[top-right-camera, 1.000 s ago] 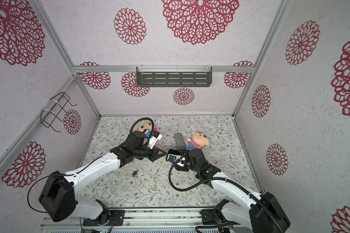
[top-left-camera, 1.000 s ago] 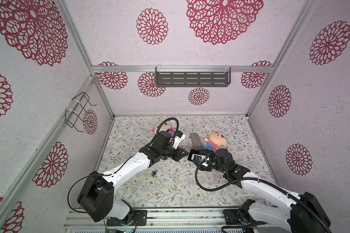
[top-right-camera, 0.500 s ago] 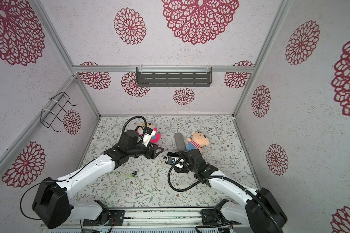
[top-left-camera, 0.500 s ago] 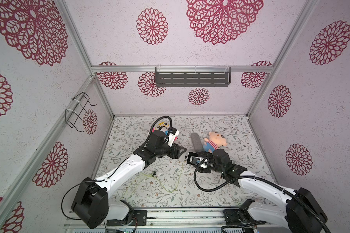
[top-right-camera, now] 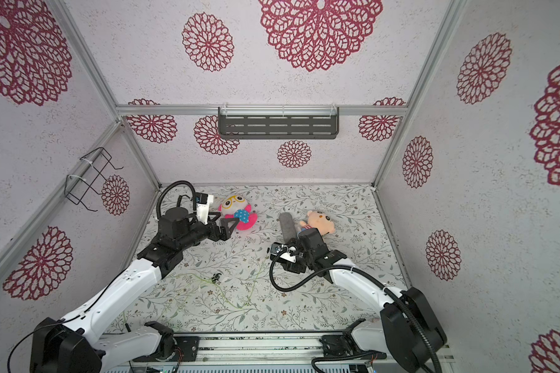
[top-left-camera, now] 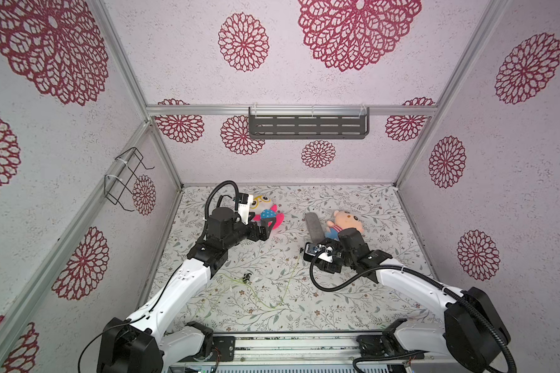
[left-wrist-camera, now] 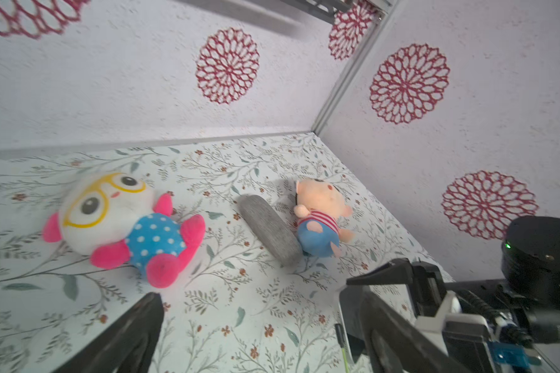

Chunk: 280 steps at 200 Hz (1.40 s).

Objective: Plug wired earphones into phones
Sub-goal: Place the phone at the center of the board.

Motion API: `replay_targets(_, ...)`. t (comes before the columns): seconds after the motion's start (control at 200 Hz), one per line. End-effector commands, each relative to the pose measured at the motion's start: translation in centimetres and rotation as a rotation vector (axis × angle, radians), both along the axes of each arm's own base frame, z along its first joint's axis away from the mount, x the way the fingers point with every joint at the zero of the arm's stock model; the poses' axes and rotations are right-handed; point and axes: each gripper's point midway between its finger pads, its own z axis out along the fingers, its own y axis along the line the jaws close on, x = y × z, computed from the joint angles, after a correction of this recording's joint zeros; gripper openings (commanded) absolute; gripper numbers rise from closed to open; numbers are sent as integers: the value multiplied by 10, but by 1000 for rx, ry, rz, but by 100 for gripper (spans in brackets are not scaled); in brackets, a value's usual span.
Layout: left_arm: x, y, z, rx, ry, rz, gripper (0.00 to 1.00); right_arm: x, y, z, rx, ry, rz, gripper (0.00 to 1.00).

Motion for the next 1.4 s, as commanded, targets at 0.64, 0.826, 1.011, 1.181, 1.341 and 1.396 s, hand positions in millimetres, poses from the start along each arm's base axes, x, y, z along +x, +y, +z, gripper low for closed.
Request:
replay_targets(0.64,19,47,-19,163,-58,168,98,-13,-13,-60,-204,332,85,64)
replay_targets(0.826,20,57,-25,198,-58,202,98,-17,-20,-76,-249,397,90,67)
replay_targets(1.011,25,72,-29,191,-50,246,98,-17,-24,-86,-261,435,83,75)
replay_targets(1.181,33,88,-36,180,-20,293,98,-17,-25,-96,-282,461,80,89)
replay_targets(1.341,38,105,-40,195,-8,350,98,-16,-24,-98,-271,461,75,99)
replay_targets(1.396,38,113,-39,202,-15,385,98,-11,-22,-93,-251,433,56,99)
